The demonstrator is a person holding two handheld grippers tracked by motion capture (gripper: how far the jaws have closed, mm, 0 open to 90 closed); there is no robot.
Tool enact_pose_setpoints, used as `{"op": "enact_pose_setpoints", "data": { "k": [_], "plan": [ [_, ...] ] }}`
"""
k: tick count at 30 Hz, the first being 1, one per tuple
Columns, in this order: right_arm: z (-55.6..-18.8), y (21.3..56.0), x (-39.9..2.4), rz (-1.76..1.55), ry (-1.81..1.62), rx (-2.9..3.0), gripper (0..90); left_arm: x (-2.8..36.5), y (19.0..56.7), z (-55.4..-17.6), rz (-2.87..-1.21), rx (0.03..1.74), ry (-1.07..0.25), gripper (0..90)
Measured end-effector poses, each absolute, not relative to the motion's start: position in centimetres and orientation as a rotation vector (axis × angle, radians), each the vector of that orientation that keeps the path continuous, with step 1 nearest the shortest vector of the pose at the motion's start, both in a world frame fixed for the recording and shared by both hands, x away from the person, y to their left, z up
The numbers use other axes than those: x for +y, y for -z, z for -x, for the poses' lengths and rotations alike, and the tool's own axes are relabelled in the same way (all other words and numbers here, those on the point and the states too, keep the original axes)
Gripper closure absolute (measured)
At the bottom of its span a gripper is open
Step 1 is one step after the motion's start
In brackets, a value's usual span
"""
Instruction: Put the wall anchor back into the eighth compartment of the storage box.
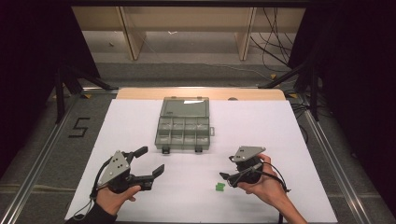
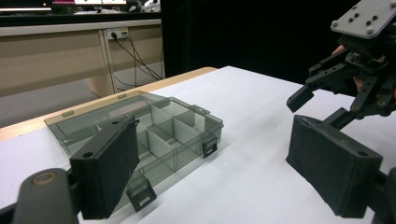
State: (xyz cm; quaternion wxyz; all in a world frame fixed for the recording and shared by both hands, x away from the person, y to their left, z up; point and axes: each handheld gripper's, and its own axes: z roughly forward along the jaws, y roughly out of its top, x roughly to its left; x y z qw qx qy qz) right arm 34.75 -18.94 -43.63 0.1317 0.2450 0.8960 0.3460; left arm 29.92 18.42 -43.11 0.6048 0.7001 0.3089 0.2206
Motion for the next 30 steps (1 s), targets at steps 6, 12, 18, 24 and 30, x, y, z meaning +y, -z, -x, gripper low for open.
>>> {"op": "enact_pose_setpoints", "data": {
  "k": [6, 12, 18, 24, 30],
  "plan": [
    [-35.4, 43.6, -18.1, -0.673, -0.915, 2.696, 35.9, 18.4, 43.1, -29.9, -1.614, 0.723, -0.504, 15.8],
    [-36.1, 44.0, -17.4, -0.62, -0.816, 2.771, 37.8, 18.5, 43.1, -29.9, -1.622, 0.708, -0.517, 15.8],
    [-36.2, 43.9, -17.0, -0.574, -0.758, 2.825, 44.2, 18.5, 43.1, -29.9, -1.625, 0.706, -0.517, 15.9],
    [-36.1, 44.4, -16.4, -0.537, -0.677, 2.886, 52.9, 18.4, 43.1, -29.9, -1.615, 0.723, -0.508, 15.9],
    [-36.1, 44.9, -15.9, -0.511, -0.612, 2.935, 60.5, 18.5, 43.1, -30.0, -1.625, 0.702, -0.52, 15.8]
  ]
}}
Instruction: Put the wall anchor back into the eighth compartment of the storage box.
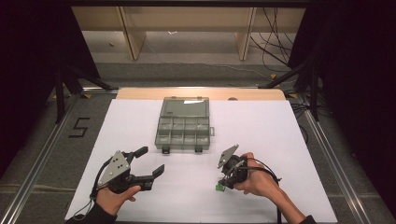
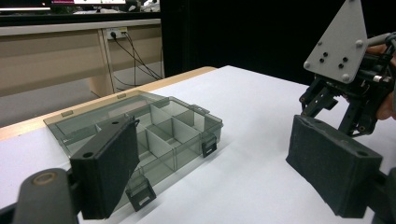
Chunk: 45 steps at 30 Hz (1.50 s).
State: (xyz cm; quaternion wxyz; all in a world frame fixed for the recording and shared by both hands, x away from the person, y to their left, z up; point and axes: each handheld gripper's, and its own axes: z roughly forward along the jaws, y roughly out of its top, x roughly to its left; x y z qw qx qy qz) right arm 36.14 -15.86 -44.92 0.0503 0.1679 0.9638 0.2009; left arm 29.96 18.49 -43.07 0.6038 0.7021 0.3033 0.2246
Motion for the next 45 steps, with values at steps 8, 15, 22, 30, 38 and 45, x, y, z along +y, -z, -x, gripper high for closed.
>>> {"op": "enact_pose_setpoints", "data": {
  "k": [8, 15, 22, 30, 38, 45],
  "plan": [
    [-36.2, 45.3, -15.3, -0.48, -0.562, 2.978, 67.6, 18.4, 43.1, -29.9, -1.619, 0.716, -0.509, 15.9],
    [-36.5, 45.7, -14.8, -0.445, -0.483, 3.004, 75.2, 18.4, 43.1, -29.9, -1.616, 0.72, -0.506, 15.9],
    [-36.6, 45.9, -14.3, -0.419, -0.46, 3.021, 80.2, 18.4, 43.2, -29.9, -1.616, 0.723, -0.505, 15.9],
    [-37.1, 45.9, -14.0, -0.419, -0.455, 3.048, 84.5, 18.4, 43.1, -29.9, -1.619, 0.717, -0.508, 15.9],
    [-37.5, 45.1, -13.9, -0.422, -0.499, 3.022, 84.6, 18.5, 43.1, -30.0, -1.623, 0.71, -0.519, 15.9],
    [-38.5, 43.6, -13.9, -0.437, -0.542, 2.975, 84.6, 18.5, 43.1, -30.0, -1.623, 0.713, -0.517, 15.9]
  ]
}}
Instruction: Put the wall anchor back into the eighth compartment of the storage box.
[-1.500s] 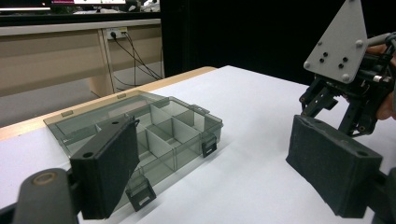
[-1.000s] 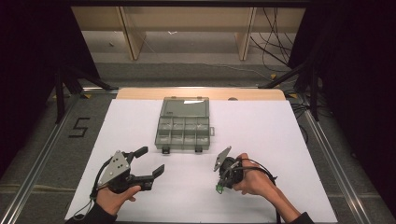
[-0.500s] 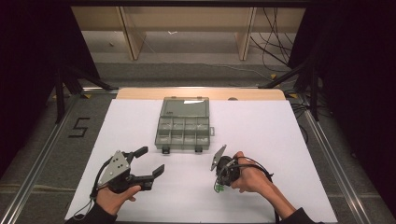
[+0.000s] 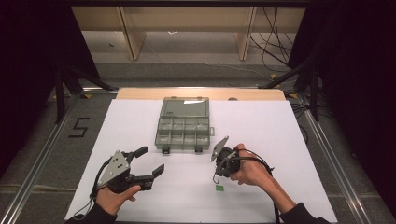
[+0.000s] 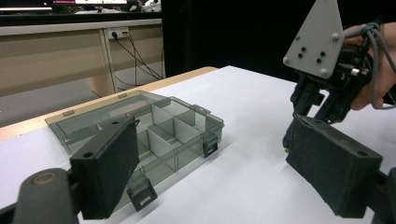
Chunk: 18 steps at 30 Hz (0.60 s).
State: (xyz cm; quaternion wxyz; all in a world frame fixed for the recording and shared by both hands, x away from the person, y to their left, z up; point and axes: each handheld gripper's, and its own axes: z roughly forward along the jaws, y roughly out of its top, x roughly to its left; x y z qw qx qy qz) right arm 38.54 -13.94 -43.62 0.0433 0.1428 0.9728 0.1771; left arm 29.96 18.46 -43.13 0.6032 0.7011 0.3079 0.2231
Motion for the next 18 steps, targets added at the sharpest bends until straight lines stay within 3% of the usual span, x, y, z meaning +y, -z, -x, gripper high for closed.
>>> {"op": "enact_pose_setpoints", "data": {
  "k": [18],
  "plan": [
    [-41.5, 41.2, -13.7, -0.473, -0.668, 2.864, 84.6, 18.5, 43.1, -30.0, -1.625, 0.71, -0.518, 15.9]
  ]
}}
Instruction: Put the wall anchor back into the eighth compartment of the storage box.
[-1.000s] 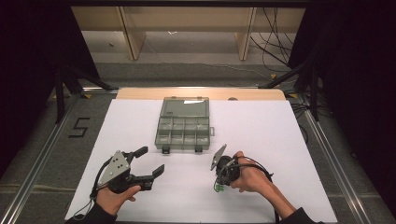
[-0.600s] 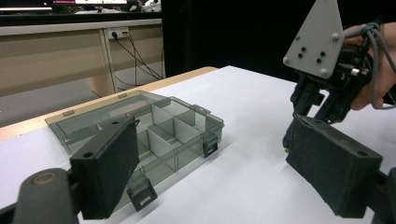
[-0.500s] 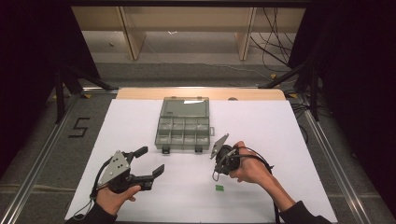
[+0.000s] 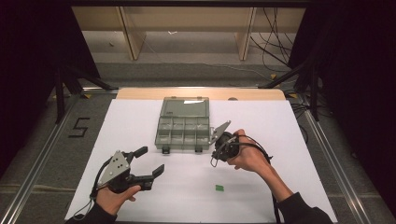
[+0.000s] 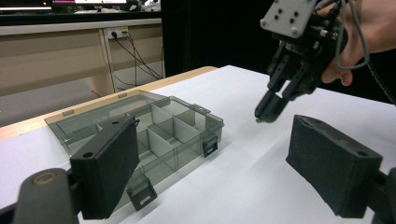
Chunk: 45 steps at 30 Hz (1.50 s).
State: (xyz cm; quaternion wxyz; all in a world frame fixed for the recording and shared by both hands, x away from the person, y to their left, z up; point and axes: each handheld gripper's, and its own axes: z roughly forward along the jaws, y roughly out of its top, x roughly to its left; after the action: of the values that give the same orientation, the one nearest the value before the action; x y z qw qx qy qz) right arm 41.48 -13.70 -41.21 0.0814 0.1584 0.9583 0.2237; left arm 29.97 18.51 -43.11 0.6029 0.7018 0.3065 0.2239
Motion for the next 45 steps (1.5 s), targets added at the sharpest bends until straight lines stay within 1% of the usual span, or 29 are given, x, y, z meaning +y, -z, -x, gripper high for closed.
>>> {"op": "enact_pose_setpoints", "data": {
  "k": [22, 28, 45],
  "plan": [
    [-45.3, 40.1, -11.2, -0.473, -0.748, 2.757, 84.5, 18.5, 43.1, -30.0, -1.616, 0.704, -0.517, 15.9],
    [-46.3, 40.6, -10.4, -0.485, -0.756, 2.745, 84.5, 18.5, 43.1, -30.0, -1.619, 0.708, -0.517, 15.9],
    [-47.3, 41.8, -9.9, -0.505, -0.743, 2.704, 84.5, 18.5, 43.1, -29.9, -1.621, 0.706, -0.515, 15.9]
  ]
}}
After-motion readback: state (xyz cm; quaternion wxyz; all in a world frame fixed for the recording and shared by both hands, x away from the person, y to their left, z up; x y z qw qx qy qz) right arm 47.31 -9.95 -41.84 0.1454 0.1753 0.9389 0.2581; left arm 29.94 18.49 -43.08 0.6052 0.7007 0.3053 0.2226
